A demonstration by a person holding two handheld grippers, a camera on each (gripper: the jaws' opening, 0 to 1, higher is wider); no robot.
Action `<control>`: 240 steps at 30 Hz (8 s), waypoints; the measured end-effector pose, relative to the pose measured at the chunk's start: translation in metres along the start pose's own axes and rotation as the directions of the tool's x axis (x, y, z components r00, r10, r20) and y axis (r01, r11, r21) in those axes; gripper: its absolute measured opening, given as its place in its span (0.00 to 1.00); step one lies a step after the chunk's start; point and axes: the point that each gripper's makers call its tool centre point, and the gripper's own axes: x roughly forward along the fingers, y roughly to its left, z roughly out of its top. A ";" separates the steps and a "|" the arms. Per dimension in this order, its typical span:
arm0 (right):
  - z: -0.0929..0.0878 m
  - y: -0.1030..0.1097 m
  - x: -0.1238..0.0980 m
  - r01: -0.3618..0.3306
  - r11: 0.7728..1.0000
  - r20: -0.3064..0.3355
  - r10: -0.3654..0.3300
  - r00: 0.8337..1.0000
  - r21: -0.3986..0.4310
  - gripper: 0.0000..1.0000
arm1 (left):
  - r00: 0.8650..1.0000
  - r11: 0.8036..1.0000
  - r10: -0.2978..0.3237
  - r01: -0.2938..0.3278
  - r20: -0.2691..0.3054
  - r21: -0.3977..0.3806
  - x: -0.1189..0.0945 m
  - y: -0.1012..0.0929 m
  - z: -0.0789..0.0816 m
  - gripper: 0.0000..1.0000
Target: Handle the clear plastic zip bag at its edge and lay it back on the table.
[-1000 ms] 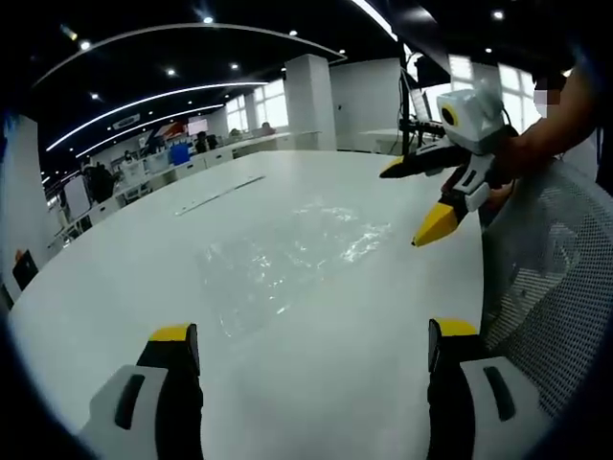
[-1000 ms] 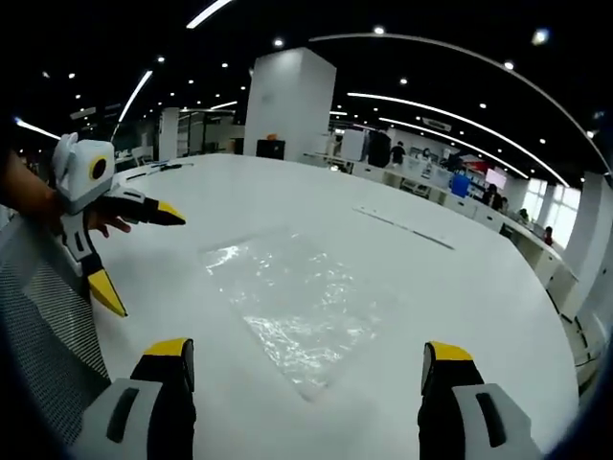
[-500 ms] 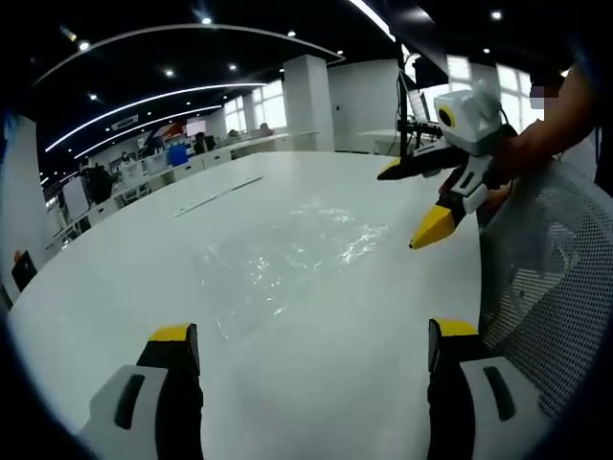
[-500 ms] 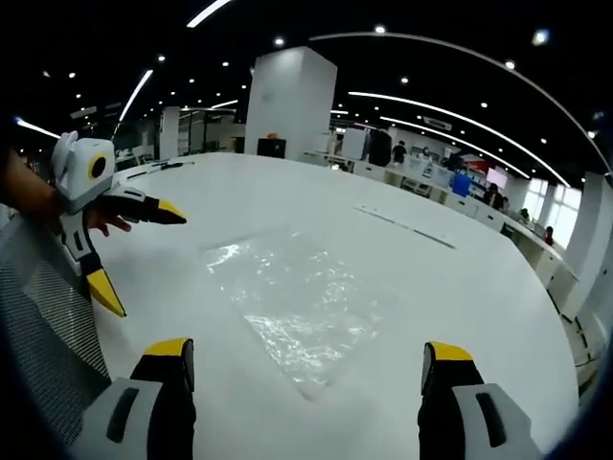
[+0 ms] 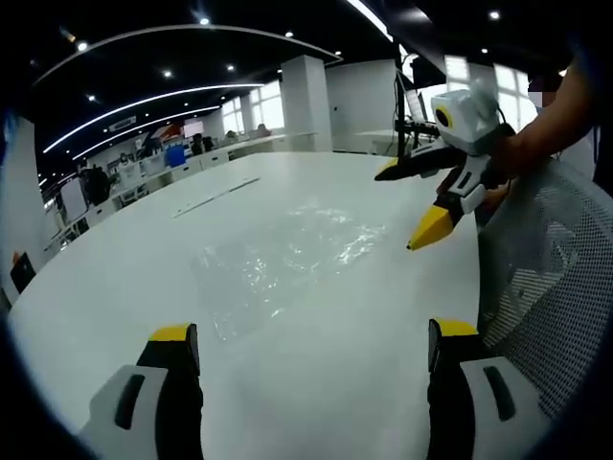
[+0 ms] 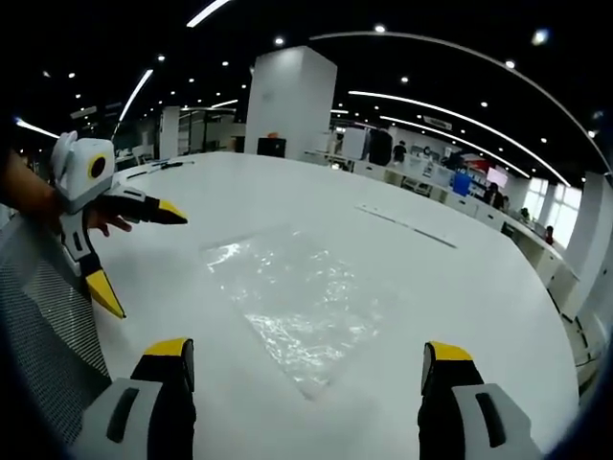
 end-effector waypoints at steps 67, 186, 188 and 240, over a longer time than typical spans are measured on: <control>-0.002 -0.002 -0.002 0.009 1.000 -0.018 -0.009 1.000 0.025 0.94 | 1.000 1.000 -0.014 0.014 0.009 -0.003 0.001 -0.004 0.001 0.99; 0.004 -0.079 0.075 0.108 0.818 -0.182 -0.004 0.983 0.565 0.00 | 1.000 1.000 -0.013 0.013 0.027 0.021 0.004 -0.003 0.006 0.87; 0.005 -0.077 0.073 0.105 0.812 -0.174 -0.004 0.985 0.575 0.00 | 1.000 1.000 -0.015 0.015 0.026 0.022 0.005 -0.004 0.006 0.86; 0.022 -0.007 0.015 0.177 0.333 -0.082 -0.281 0.956 0.926 0.00 | 0.989 0.930 -0.100 0.133 -0.113 0.342 0.042 -0.052 0.004 0.29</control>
